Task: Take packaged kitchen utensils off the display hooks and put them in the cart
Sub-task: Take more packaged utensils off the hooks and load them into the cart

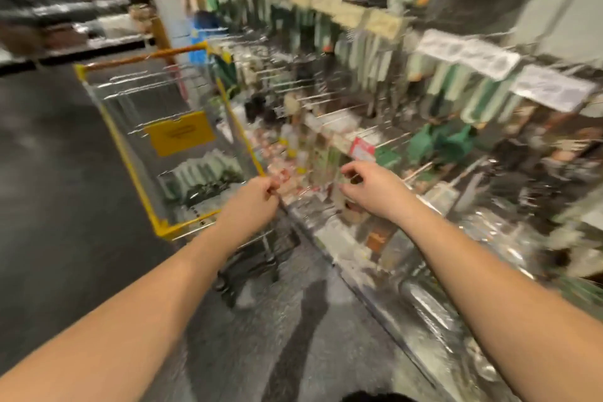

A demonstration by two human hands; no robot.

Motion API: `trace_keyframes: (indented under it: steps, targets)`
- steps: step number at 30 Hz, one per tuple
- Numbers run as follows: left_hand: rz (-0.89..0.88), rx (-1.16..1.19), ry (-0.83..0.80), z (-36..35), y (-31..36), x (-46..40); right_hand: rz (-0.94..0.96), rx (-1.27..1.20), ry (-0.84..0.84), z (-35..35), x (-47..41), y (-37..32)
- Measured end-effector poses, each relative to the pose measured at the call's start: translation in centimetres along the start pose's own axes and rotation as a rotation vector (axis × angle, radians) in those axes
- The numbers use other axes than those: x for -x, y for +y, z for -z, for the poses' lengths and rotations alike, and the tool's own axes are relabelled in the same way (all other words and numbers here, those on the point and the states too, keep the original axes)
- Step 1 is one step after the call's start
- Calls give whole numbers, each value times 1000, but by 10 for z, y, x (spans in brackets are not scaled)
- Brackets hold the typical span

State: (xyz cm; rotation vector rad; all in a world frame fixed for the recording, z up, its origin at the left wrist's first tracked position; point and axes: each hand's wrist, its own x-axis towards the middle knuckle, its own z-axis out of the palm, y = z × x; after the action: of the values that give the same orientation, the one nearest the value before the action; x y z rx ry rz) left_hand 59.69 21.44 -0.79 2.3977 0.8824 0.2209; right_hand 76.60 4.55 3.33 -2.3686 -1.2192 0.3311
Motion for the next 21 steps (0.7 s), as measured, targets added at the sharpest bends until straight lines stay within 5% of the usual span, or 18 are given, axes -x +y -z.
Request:
trace_keyframes:
  steps: [9,21]
  targets:
    - [273,-183,-94,0,-157,11,131,60,-398,-157,-86,-45]
    - [485,-176,-250,22,-261,-131,176,13,-637,-260,-272,-80]
